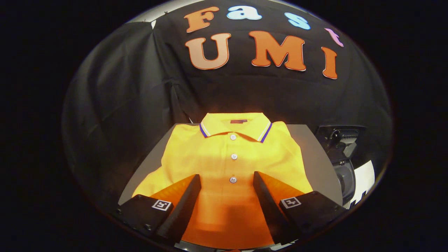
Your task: Put the clothes into the washing machine and then close the washing machine lid.
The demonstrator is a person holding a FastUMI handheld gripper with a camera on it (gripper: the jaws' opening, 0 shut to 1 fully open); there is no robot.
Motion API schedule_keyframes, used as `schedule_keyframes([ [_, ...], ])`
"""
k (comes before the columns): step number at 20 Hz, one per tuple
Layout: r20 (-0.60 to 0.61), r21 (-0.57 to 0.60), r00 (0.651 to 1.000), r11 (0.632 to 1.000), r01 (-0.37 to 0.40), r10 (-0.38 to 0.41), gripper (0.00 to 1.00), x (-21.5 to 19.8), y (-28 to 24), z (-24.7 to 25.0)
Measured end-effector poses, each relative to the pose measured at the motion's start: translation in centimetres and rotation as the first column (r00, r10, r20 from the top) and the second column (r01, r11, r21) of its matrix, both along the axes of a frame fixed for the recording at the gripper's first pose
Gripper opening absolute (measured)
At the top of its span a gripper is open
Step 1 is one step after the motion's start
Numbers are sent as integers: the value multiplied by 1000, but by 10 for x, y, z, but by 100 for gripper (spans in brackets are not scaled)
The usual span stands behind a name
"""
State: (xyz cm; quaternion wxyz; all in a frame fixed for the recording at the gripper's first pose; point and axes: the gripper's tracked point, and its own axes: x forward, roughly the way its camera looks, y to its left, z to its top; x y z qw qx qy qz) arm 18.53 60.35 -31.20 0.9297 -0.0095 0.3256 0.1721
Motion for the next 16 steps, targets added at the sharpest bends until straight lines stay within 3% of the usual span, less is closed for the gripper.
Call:
schedule_keyframes([
  [2,9,-1,1000,1000,-15,15,98,0,-3,-2],
  [6,-17,-3,999,999,-49,49,70,-1,-7,-5],
  [9,-7,57,996,994,-91,92,49,5,-3,-4],
  [10,-9,67,994,992,-107,107,47,5,-6,-8],
  [11,-3,101,994,989,-104,105,32,6,-8,-6],
  [14,-23,223,994,970,-100,108,10,5,-11,-4],
  [16,-17,257,993,960,-110,118,10,5,-12,-1],
])
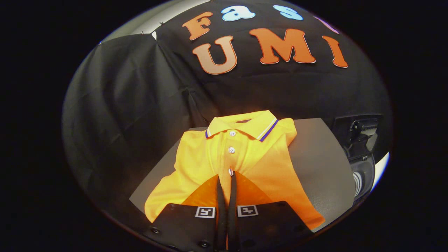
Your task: Put the clothes into the washing machine and then close the washing machine lid.
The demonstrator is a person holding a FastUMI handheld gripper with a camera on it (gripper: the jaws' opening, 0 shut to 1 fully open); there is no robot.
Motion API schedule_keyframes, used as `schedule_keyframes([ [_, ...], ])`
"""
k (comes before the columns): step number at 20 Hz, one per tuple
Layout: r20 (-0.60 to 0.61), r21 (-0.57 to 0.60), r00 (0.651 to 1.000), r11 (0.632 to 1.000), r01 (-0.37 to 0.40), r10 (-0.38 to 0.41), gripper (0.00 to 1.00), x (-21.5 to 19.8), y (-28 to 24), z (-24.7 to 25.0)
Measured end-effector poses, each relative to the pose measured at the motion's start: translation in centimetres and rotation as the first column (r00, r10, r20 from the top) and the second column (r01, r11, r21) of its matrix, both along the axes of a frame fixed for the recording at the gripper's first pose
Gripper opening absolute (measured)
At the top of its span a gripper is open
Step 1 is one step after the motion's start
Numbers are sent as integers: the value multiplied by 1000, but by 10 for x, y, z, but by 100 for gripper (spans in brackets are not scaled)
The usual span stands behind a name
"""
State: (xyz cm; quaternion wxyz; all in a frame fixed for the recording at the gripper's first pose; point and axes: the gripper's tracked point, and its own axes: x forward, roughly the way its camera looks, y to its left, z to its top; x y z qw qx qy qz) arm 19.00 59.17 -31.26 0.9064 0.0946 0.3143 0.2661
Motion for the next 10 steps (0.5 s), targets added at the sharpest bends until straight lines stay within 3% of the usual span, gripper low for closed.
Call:
schedule_keyframes([
  [5,166,-30,986,999,37,-32,9,0,-3,14],
  [10,301,106,951,993,47,-77,9,-10,-19,58],
])
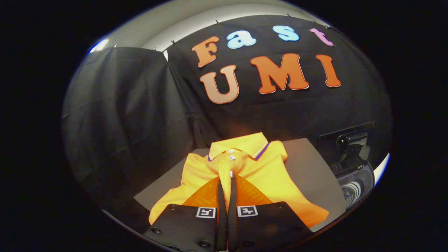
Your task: Put the clothes into the washing machine and then close the washing machine lid.
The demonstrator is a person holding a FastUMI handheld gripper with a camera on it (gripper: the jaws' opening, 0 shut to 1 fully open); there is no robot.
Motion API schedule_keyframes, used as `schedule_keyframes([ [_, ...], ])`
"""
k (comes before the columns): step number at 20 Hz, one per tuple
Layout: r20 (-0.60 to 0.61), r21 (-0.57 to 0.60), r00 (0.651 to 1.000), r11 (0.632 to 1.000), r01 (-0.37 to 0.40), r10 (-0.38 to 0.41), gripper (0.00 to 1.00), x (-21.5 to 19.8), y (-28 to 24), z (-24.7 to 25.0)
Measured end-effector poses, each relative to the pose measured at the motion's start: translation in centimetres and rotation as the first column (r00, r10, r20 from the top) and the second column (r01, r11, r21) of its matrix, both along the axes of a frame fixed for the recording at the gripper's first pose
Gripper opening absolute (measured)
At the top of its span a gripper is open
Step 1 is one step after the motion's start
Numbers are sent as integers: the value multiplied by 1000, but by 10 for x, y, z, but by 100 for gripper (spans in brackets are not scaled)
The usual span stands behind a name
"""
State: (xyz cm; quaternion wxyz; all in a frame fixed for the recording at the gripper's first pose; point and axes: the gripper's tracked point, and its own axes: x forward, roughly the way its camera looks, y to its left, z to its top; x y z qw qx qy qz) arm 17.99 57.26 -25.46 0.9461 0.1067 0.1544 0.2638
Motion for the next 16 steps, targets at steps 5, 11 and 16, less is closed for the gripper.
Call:
schedule_keyframes([
  [5,116,36,993,999,-2,-2,9,-9,-30,49],
  [11,222,35,975,999,-24,15,9,-13,-74,106],
  [16,245,46,970,999,1,-12,9,2,-135,139],
])
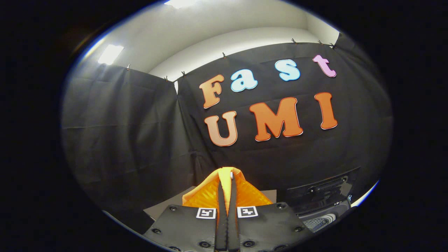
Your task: Put the clothes into the washing machine and then close the washing machine lid.
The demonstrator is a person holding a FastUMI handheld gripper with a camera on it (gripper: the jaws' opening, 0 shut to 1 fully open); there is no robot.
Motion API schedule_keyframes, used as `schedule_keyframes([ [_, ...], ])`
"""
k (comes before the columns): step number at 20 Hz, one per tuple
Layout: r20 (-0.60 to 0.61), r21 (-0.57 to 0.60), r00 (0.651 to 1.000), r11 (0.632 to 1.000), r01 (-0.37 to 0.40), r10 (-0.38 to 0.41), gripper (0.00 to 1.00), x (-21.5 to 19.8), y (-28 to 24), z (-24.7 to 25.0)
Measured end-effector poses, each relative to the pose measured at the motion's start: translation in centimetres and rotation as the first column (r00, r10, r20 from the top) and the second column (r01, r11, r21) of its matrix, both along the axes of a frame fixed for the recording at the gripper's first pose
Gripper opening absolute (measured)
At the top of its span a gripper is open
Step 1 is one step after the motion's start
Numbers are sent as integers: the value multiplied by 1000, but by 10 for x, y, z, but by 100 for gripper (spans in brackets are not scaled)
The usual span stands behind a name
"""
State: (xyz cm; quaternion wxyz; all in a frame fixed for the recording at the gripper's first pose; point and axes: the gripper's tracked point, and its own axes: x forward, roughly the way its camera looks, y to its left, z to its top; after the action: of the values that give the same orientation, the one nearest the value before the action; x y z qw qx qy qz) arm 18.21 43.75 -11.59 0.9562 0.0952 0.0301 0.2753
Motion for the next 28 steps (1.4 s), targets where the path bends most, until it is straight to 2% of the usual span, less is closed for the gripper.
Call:
schedule_keyframes([
  [8,44,-22,992,992,121,-120,9,43,-120,21],
  [16,50,-67,976,974,216,-212,9,78,-206,8],
  [20,15,-121,968,961,249,-249,9,96,-240,-28],
  [28,-162,-277,950,936,217,-268,9,138,-270,-179],
])
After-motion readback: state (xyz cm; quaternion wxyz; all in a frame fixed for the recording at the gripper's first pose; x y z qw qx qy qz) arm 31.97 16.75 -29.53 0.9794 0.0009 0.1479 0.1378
